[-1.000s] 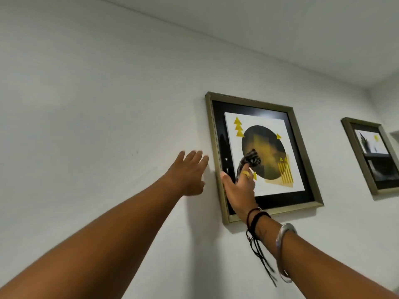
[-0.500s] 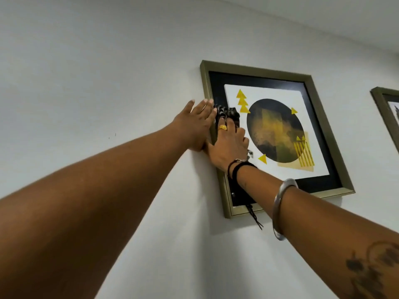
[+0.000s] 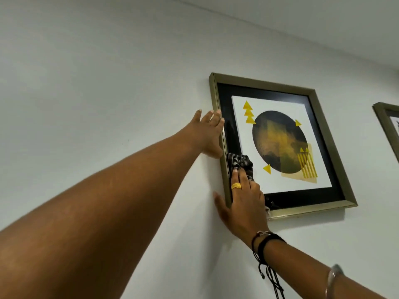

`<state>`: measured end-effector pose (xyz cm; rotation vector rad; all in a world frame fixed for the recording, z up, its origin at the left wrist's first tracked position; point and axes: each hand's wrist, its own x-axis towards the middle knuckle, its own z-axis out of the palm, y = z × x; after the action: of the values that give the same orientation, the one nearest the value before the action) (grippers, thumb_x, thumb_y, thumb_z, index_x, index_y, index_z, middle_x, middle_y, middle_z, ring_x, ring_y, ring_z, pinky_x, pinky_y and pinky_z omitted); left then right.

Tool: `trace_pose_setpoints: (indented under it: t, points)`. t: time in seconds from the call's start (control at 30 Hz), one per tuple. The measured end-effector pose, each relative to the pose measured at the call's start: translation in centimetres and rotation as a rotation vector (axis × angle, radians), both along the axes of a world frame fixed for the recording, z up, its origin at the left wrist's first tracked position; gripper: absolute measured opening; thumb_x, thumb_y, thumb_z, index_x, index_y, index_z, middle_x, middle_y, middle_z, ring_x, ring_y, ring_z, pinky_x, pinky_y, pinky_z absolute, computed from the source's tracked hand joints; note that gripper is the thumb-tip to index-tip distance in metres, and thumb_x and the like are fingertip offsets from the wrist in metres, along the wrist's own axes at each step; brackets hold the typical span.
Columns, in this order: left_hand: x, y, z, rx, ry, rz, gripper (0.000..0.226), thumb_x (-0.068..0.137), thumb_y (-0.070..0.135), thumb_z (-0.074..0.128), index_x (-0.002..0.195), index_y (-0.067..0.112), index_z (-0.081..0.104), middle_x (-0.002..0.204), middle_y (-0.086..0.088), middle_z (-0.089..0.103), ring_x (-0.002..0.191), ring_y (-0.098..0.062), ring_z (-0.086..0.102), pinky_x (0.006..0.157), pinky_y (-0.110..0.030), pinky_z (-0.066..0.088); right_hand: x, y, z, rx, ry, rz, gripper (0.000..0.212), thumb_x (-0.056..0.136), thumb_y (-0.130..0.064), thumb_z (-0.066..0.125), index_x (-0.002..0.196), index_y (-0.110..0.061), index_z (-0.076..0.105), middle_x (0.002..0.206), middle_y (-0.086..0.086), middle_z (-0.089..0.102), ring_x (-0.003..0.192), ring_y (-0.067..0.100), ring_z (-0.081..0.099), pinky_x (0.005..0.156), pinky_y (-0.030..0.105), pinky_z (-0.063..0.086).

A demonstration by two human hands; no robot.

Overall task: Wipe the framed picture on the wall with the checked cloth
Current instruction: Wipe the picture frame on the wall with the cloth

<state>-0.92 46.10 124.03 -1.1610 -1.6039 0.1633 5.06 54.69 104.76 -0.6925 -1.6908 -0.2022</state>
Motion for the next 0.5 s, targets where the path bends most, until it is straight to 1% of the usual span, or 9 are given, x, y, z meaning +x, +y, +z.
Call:
trace_pose_setpoints:
  t: [0.1,0.2,0.27,0.33,0.4,0.5]
  points:
    - [-0.4,0.3,-0.2,0.0,-0.042,-0.06,0.096,0.085,0.061,0.042,0.154,0.014,-0.003,0.164,-0.011,-0.014,0.151,-0.027,-0.013,0.119,-0.053,-0.009,0.0,0.4,3.3,0.014,-0.008,-0.003,0.085,0.087,-0.071,0.027,0.15,-0.015,0.025,0.159,0.006,0.025,0.129,0.032,0.036,0.107,0.045,0.032]
    - [-0.7,0.6,-0.4,0.013,-0.084,-0.116,0.092,0.087,0.069,0.031,0.155,0.015,-0.001,0.164,-0.009,-0.012,0.151,-0.026,-0.011,0.119,-0.052,-0.01,0.0,1.0,7.0,0.011,0.006,0.058,0.084,0.086,-0.07,0.035,0.15,-0.017,0.027,0.161,0.002,0.022,0.133,0.032,0.032,0.111,0.046,0.028]
    - [-1.0,0.7,-0.5,0.014,-0.084,-0.134,0.091,0.087,0.07,0.027,0.155,0.015,0.0,0.165,-0.009,-0.01,0.152,-0.026,-0.01,0.119,-0.053,-0.009,-0.1,1.2,8.1,0.007,0.017,0.068,0.084,0.084,-0.07,0.039,0.15,-0.018,0.029,0.162,0.001,0.02,0.136,0.032,0.03,0.112,0.047,0.027]
    - [-1.1,0.6,-0.4,0.004,-0.065,-0.129,0.094,0.086,0.073,0.027,0.155,0.016,0.0,0.165,-0.009,-0.01,0.151,-0.026,-0.01,0.119,-0.053,-0.01,-0.3,1.3,7.6,0.018,0.015,0.05,0.086,0.083,-0.071,0.038,0.15,-0.018,0.028,0.163,0.001,0.019,0.137,0.032,0.028,0.112,0.048,0.027]
    - [-1.2,0.6,-0.3,-0.005,-0.055,-0.12,0.102,0.081,0.079,0.031,0.154,0.016,-0.002,0.164,-0.009,-0.011,0.151,-0.027,-0.011,0.118,-0.053,-0.01,-0.2,1.4,6.2,0.036,0.017,0.048,0.087,0.082,-0.071,0.039,0.151,-0.019,0.027,0.162,0.002,0.021,0.137,0.032,0.029,0.112,0.048,0.028]
    - [-1.4,0.6,-0.4,0.008,-0.03,-0.105,0.114,0.074,0.084,0.038,0.154,0.014,-0.005,0.164,-0.01,-0.013,0.151,-0.028,-0.013,0.119,-0.054,-0.009,0.2,1.5,3.3,0.058,0.015,0.046,0.085,0.083,-0.069,0.04,0.15,-0.02,0.026,0.16,0.002,0.026,0.133,0.029,0.033,0.11,0.047,0.035]
